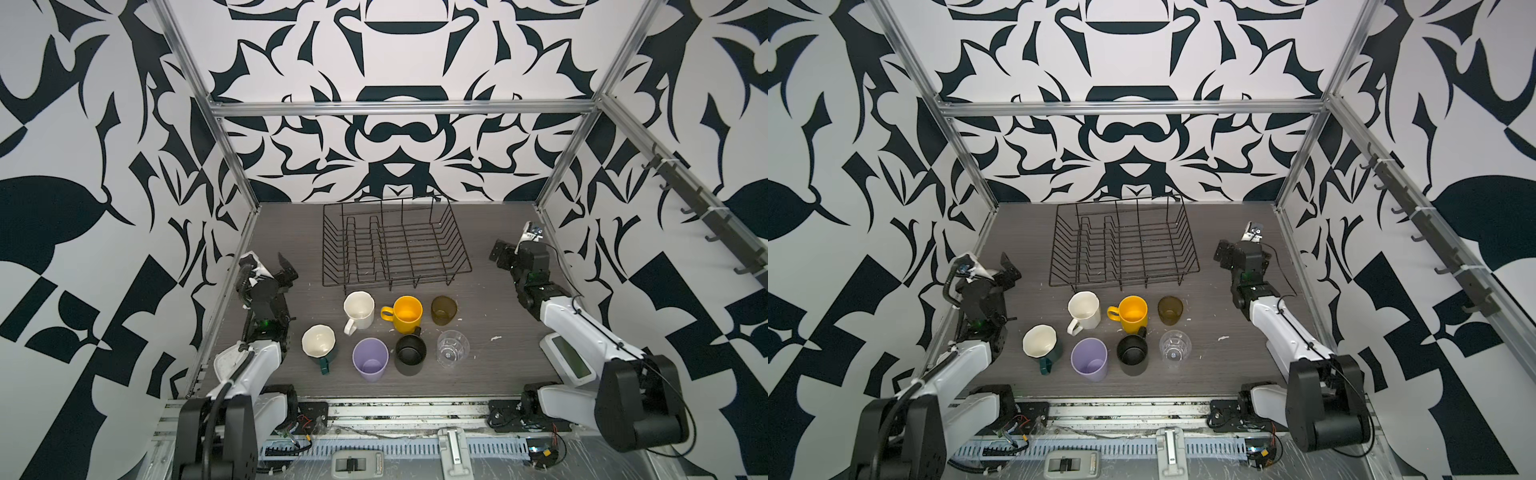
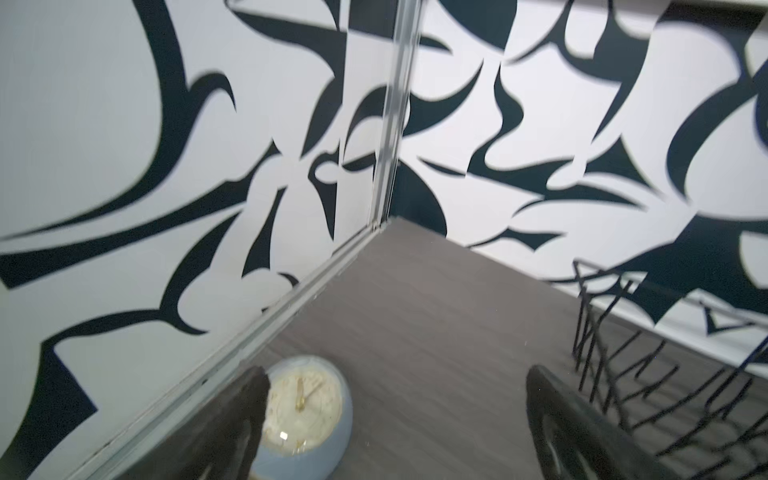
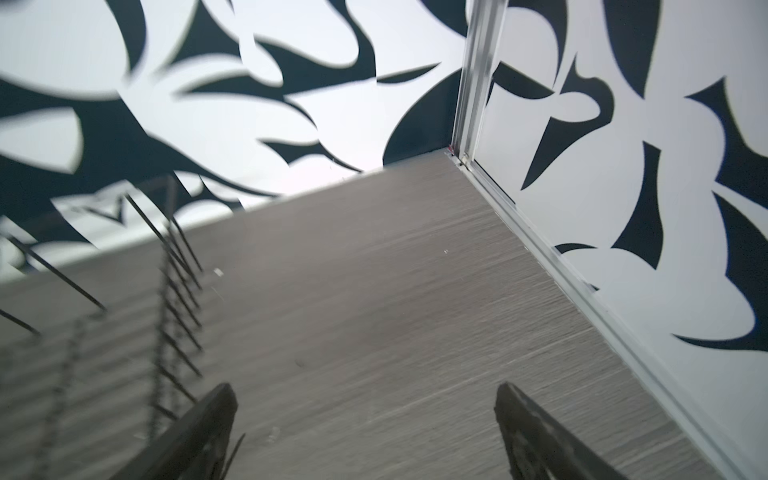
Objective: Load the cups into the dish rack
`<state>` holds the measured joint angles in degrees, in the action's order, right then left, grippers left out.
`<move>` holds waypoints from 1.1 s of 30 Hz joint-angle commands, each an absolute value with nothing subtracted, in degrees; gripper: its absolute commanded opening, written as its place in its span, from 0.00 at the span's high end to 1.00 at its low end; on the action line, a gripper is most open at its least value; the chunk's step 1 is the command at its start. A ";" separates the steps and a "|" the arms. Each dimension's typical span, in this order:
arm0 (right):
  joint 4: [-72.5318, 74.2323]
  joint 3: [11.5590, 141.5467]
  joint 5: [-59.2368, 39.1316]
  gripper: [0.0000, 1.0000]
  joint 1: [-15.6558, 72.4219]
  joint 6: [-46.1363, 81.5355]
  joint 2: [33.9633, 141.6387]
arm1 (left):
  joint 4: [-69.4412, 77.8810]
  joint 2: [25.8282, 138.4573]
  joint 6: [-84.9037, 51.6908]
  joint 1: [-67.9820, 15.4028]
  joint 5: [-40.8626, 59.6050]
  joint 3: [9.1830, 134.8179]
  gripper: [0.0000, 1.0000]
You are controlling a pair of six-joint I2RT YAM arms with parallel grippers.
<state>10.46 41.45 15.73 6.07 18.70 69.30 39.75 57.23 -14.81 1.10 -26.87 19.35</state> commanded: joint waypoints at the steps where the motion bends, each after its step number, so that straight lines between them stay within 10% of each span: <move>1: -0.31 42.43 7.07 0.03 5.81 24.15 66.59 | 26.37 53.26 -20.52 1.22 -27.06 23.35 0.01; 7: -12.70 47.50 -2.48 0.26 5.81 20.44 63.43 | 6.39 48.75 -24.67 1.21 -23.49 33.24 0.01; 33: -32.79 52.04 -1.97 0.43 29.44 23.88 73.19 | 2.82 45.80 -30.03 1.23 -17.72 37.20 0.01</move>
<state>-34.54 51.88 -1.96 29.23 21.98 72.60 3.42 46.87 -28.36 1.13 -18.61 35.77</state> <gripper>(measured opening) 0.573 0.992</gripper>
